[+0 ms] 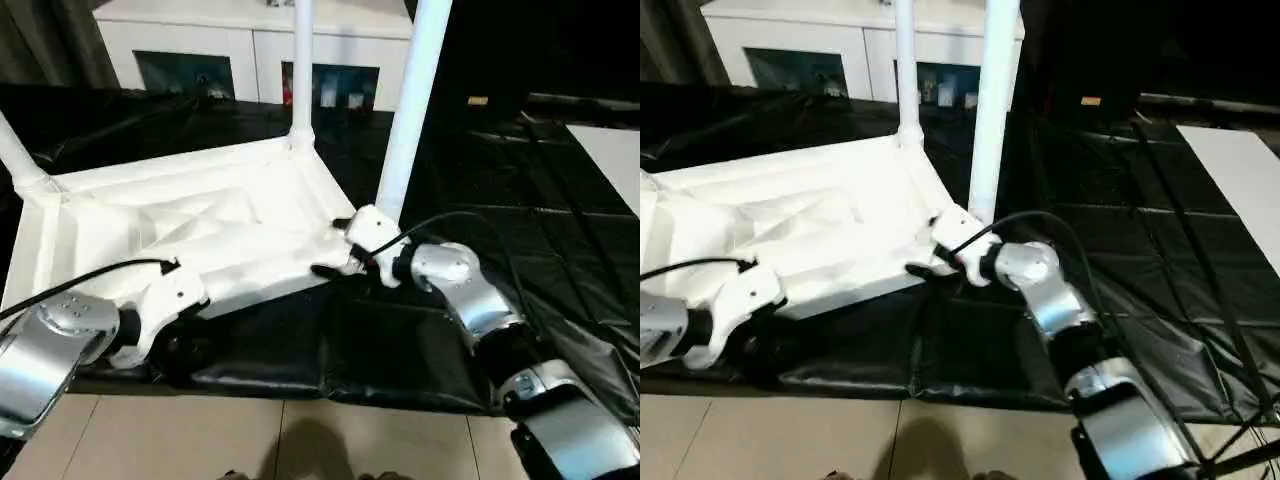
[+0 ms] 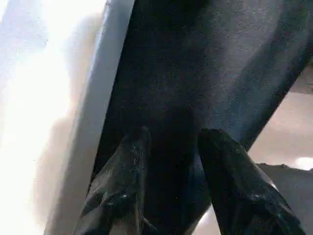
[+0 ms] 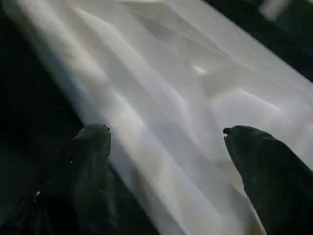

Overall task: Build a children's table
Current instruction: Rotate table base

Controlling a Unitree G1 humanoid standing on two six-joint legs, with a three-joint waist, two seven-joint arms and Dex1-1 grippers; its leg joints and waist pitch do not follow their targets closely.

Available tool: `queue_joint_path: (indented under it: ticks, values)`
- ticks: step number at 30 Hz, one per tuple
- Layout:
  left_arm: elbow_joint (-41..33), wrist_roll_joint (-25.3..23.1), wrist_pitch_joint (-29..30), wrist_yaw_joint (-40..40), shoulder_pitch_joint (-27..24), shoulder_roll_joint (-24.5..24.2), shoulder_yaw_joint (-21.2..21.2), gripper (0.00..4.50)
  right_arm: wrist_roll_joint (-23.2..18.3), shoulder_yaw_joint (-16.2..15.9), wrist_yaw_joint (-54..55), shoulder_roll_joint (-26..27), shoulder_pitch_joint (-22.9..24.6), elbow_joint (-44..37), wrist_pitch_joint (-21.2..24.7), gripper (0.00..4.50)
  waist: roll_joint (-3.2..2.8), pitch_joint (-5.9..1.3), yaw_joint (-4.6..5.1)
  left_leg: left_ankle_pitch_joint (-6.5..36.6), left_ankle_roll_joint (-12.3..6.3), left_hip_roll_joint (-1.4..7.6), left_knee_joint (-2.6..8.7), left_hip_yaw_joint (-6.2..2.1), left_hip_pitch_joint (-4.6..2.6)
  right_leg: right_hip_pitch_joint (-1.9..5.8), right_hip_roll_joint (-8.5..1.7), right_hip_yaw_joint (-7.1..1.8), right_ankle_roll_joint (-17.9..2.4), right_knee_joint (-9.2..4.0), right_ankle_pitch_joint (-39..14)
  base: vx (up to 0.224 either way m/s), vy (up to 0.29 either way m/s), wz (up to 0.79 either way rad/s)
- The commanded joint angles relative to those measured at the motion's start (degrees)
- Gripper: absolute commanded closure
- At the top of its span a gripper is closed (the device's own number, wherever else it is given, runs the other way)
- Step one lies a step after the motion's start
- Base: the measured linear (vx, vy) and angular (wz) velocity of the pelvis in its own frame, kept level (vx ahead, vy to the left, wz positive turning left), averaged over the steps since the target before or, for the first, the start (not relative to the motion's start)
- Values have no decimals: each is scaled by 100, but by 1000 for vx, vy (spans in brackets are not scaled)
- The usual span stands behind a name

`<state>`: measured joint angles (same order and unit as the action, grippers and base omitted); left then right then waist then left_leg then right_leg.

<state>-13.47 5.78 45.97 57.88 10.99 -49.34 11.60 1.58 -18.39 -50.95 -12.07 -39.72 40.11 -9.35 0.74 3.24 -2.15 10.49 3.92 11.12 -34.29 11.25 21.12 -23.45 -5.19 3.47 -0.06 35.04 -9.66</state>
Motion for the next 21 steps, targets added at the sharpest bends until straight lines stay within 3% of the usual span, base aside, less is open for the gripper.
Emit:
queue_joint_path:
  ticks: [1, 3, 4, 9, 10, 21]
  values:
    - [-89, -95, 71, -136, 5, -20, 11, 256, -183, -144, -658, -14, -119, -28, -89, 40, -77, -341, 0, 1712, -35, 199, 458, -117, -75, 216, -235, -252, -1322, -369, -1593, 0, 0, 0]
    - [-21, -158, 71, -256, 39, -20, 15, 256, -85, -281, -845, -24, -158, 47, -230, 40, -75, -342, -3, 1710, -61, 198, 456, -118, -72, 221, -238, -251, -1335, -368, -1569, 0, 0, 0]
    - [25, -193, 53, -323, 58, -15, 10, 256, 79, -354, -744, -27, -205, 157, -343, 40, -45, -343, -8, 1697, -65, 203, 455, -121, -65, 223, -244, -248, -1334, -360, -1600, 0, 0, 0]
    - [108, -219, 30, -451, 112, 34, -25, 256, 772, -593, -171, 9, -487, 795, -694, 40, -54, -345, 2, 1686, 50, 189, 443, -116, -76, 207, -253, -249, -1368, -369, -1707, 0, 0, 0]
    - [107, -221, 40, -447, 117, 27, -6, 256, 916, -698, -139, 3, -561, 943, -776, 40, -80, -345, -3, 1706, 53, 189, 441, -118, -81, 205, -253, -252, -1357, -364, -1693, 0, 0, 0]
    - [325, -395, 37, -700, 134, 16, 92, 256, 1364, -944, -40, 328, -1138, 2096, -854, 40, -86, -364, 30, 1682, 3, 193, 427, -120, -70, 225, -244, -247, -1510, -321, -1337, 0, 0, 0]
